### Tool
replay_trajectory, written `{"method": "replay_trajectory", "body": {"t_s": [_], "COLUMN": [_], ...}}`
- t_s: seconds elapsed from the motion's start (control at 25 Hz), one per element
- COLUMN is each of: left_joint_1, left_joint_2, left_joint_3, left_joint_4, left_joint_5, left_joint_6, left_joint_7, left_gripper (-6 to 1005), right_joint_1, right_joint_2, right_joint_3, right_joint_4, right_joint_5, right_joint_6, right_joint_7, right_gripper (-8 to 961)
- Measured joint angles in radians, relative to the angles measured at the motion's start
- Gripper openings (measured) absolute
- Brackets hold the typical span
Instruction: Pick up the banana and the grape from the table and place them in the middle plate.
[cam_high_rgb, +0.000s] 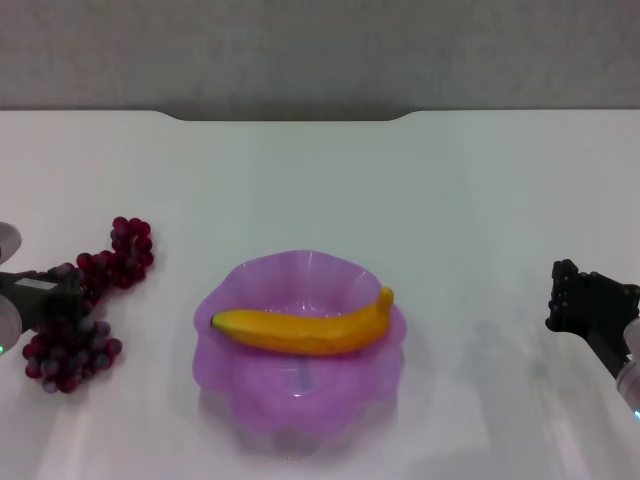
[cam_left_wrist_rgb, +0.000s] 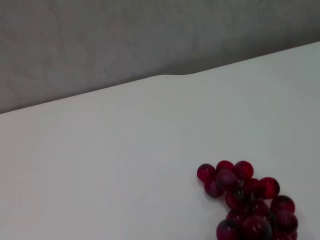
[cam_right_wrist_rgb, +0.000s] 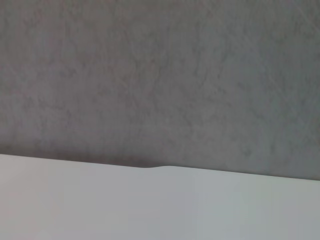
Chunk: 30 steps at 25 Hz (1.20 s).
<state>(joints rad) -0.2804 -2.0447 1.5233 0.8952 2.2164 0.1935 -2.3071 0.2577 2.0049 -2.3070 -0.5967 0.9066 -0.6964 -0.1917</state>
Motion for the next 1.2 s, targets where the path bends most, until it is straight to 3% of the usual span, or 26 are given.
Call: {"method": "replay_trajectory", "body": {"t_s": [0.36, 0.76, 0.96, 1.2], "left_joint_1": [0.000, 0.008, 0.062, 0.156], "left_joint_2": [0.002, 0.003, 0.003, 0.003], "left_joint_3": [-0.005, -0.016, -0.012, -0.007], "left_joint_4": [0.024, 0.145, 0.279, 0.551], "left_joint_5": [-0.022, -0.056, -0.058, -0.066], "left_joint_6": [-0.013, -0.005, 0.008, 0.149], "left_joint_7": [0.000, 0.000, 0.000, -0.002], "left_gripper": [154, 144, 145, 139], "right_joint_1": [0.000, 0.000, 0.007, 0.008], "right_joint_2": [0.000, 0.000, 0.000, 0.000], "right_joint_3": [0.000, 0.000, 0.000, 0.000], "right_joint_4": [0.008, 0.024, 0.038, 0.052], "right_joint_5": [0.000, 0.000, -0.001, 0.000], "right_joint_6": [0.000, 0.000, 0.000, 0.000], "right_joint_7": [0.000, 0.014, 0.028, 0.035], "right_gripper": [27, 27, 27, 27]}}
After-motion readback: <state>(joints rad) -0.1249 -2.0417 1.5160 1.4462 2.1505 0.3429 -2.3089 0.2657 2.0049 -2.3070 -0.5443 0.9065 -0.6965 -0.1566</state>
